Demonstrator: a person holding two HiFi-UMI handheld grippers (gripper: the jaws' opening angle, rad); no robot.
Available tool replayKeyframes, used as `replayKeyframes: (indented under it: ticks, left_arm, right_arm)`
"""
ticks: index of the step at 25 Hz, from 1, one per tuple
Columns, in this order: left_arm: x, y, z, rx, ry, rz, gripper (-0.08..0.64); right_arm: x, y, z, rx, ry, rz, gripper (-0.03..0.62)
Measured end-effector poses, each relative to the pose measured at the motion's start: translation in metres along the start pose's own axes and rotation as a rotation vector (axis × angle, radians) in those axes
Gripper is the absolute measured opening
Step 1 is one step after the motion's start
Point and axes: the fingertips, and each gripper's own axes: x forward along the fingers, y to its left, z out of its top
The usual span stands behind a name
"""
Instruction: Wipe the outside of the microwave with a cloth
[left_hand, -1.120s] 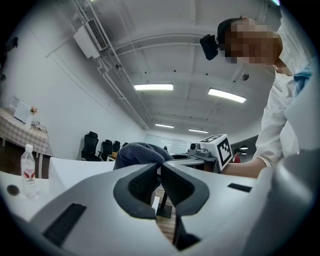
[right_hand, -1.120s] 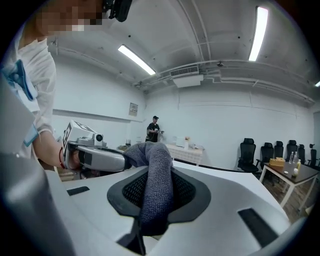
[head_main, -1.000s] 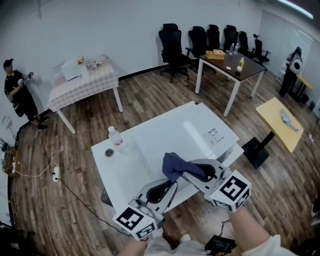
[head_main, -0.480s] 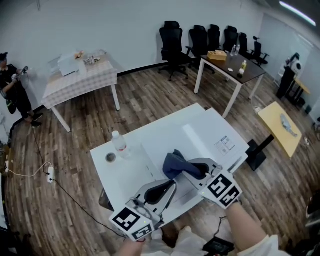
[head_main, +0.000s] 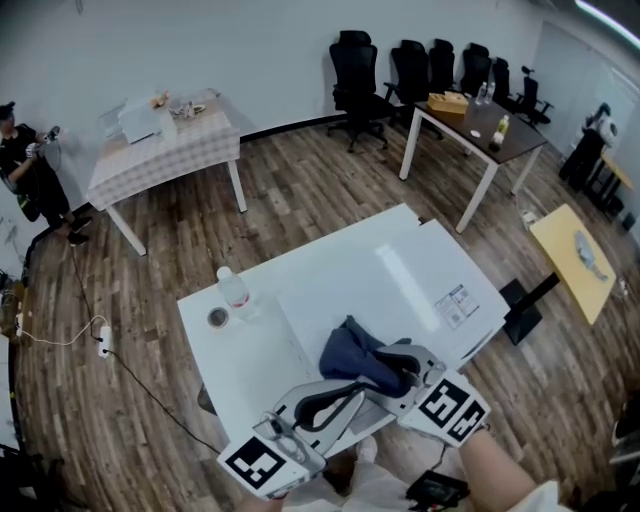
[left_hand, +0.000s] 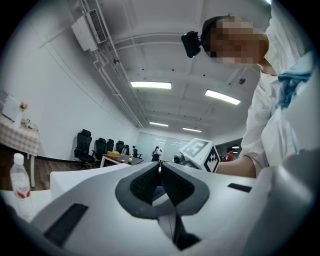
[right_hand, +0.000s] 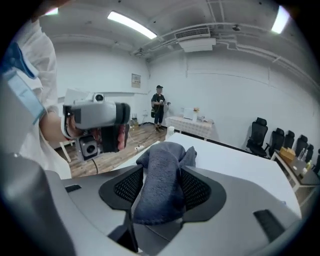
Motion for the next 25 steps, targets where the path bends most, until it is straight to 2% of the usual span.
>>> replayKeyframes:
  ticks: [3, 6, 9, 12, 14, 17, 20, 25]
  left_arm:
    - [0.001, 0.002, -0.012, -0.003, 0.038, 0.022, 0.015]
    - [0.003, 0.014, -0.012, -0.014, 0.036, 0.055, 0.015]
    - [0.009, 0.025, -0.014, 0.014, 0.07, 0.076, 0.015]
    - [0.014, 0.032, -0.022, 0.082, 0.157, 0.1, 0.017]
    - [0.015, 0.039, -0.032, 0.139, 0.243, 0.134, 0.025]
    - [0.016, 0.048, -0.049, 0.238, 0.373, 0.166, 0.091]
    - [0.023, 0.051, -0.061, 0.335, 0.447, 0.152, 0.095]
    - [0.034, 0.057, -0.069, 0.43, 0.563, 0.096, 0.095]
  right_arm:
    - [-0.02, -0.004, 0.005, 0.055, -0.06, 0.026, 0.253]
    - [-0.034, -0.016, 0.015, 0.046, -0.109, 0.002, 0.252]
    - [-0.032, -0.02, 0.02, 0.022, -0.09, 0.014, 0.216]
    - [-0.027, -0.009, 0.016, -0.025, -0.025, 0.048, 0.183]
    - [-0.02, -0.003, 0.01, -0.063, 0.022, 0.049, 0.12]
    - [-0.009, -0.002, 0.006, -0.087, 0.049, 0.044, 0.106]
    - [-0.003, -0.003, 0.005, -0.101, 0.057, 0.055, 0.104]
    - [0.0, -0.008, 0.004, -0.084, 0.081, 0.094, 0.103]
